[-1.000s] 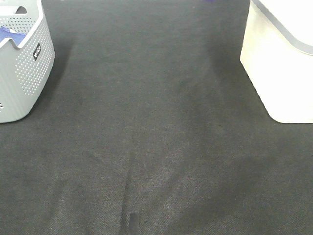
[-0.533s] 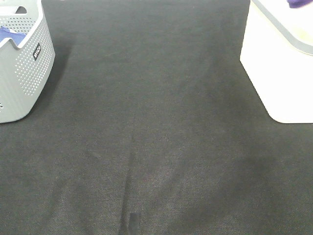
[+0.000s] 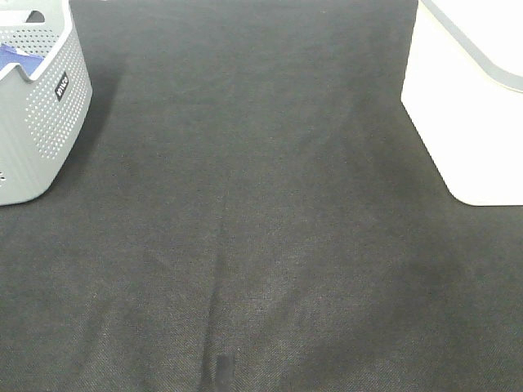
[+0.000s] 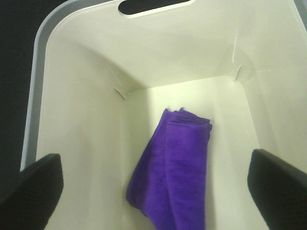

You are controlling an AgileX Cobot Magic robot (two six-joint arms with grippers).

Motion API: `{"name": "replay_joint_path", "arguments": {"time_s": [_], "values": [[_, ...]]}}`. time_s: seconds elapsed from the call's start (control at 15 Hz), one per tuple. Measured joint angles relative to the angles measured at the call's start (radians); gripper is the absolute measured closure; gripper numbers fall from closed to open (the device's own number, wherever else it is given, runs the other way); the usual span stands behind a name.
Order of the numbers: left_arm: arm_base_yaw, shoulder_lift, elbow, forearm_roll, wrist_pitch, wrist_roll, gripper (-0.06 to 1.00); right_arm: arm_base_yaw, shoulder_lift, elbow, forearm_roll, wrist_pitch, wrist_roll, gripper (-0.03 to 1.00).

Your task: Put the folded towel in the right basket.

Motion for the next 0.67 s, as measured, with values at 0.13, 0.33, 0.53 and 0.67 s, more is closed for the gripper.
{"name": "replay_joint_path", "arguments": {"time_s": [0.13,0.33,0.53,0.67], "values": [[0.000,0.000,0.000,0.000,0.000,0.000,-0.02,0.026,-0.024,0.000,0.009,0.026,-0.067,-0.01],[0.000,0.000,0.000,-0.006,0.000,0.000,-0.02,0.196,-0.107,0.000,-0.030,0.064,-0.034,-0.01],[0.000,0.000,0.000,-0.006,0.000,0.000,-0.02,0.308,-0.165,0.000,-0.130,0.242,0.041,-0.01],[0.000,0.000,0.000,-0.005,0.000,0.000,-0.02,0.312,-0.240,0.050,-0.150,0.251,0.093,-0.01]]}}
